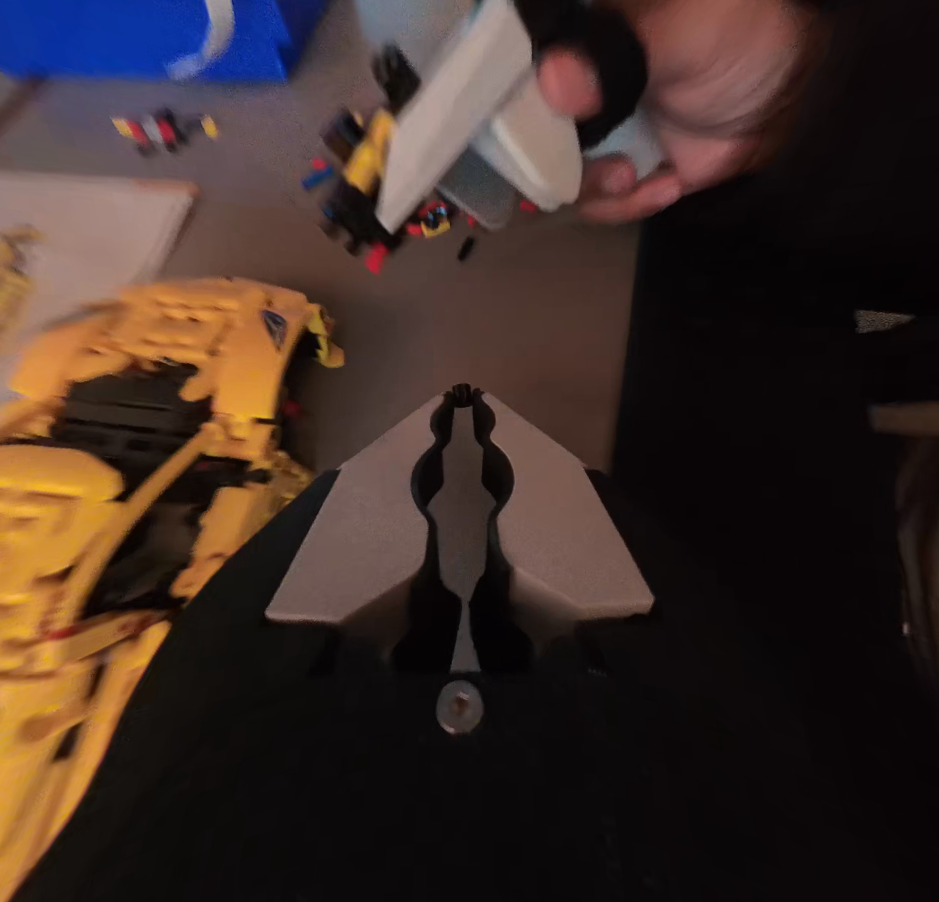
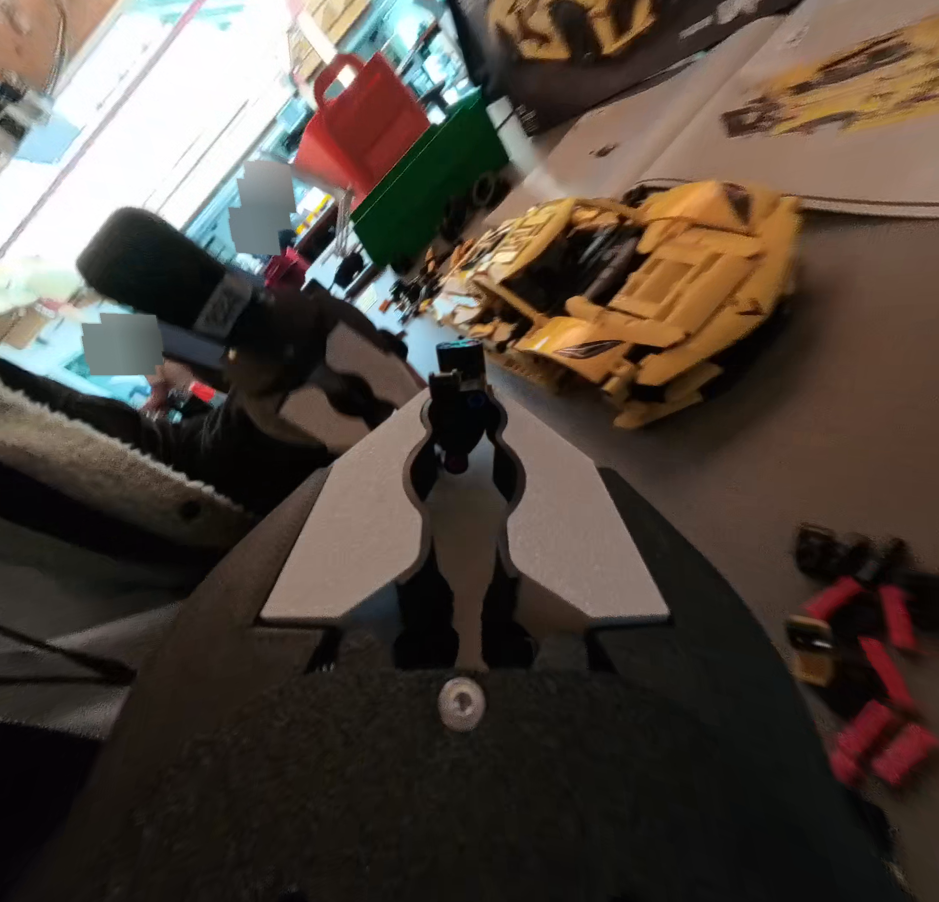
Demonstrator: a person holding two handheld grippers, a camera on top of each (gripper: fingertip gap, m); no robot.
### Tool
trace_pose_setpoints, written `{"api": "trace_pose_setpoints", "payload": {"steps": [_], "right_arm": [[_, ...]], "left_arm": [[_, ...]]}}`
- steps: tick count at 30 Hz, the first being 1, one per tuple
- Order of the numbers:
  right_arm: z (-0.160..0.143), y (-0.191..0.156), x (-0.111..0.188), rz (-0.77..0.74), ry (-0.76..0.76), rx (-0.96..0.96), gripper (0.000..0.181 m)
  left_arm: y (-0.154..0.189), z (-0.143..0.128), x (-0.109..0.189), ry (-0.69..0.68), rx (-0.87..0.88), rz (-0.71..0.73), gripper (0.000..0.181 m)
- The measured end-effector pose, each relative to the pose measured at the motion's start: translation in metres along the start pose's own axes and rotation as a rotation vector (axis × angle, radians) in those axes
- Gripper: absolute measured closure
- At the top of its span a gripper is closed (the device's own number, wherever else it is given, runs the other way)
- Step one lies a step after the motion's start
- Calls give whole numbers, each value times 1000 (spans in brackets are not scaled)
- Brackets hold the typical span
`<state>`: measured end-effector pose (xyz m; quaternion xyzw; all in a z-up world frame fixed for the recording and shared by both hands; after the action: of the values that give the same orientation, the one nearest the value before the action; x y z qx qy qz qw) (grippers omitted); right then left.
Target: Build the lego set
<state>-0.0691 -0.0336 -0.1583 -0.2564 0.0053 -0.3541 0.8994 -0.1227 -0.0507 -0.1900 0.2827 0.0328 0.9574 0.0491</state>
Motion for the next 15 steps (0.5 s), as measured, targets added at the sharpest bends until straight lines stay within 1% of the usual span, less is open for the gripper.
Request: {"api": "trace_pose_setpoints", "payload": {"steps": [2,4,5,8,9,10,12,15], "right_arm": [[-9,-12,-11,56,-58,38,167],[-24,-20,-23,118,-163,7,167],[-27,-25,-29,147,-179,0,167],[-28,-35,-40,205,-204,-13,167],[-29,-36,-42,203,-211,-1,167],[-28,-35,-43,193,-207,11,168],[-25,-37,-43,231,-192,-21,168],[-29,-40,-46,240,-213,-11,167]], "left_arm": [[-4,6,24,101,-35,-40,174],[-8,3,38,149,-23,-76,175],[-10,1,41,163,-18,-80,175],[-7,0,43,167,-21,-99,174],[-7,-1,42,154,-28,-95,174],[-6,-4,41,138,-27,-98,174],[-3,-6,39,129,-12,-120,174],[-2,-7,37,116,-3,-136,174]]}}
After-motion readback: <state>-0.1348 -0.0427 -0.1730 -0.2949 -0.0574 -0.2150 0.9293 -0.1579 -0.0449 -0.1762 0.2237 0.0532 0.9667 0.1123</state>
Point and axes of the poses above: each gripper's, where its closed fingertips meet, x back along the fingers, z out of its top, y = z × x across the jaws, the point moved 1 cm from there along x, back along the fingers, and after that the axes turned 11 degrees about x, right-handed, at the moved point
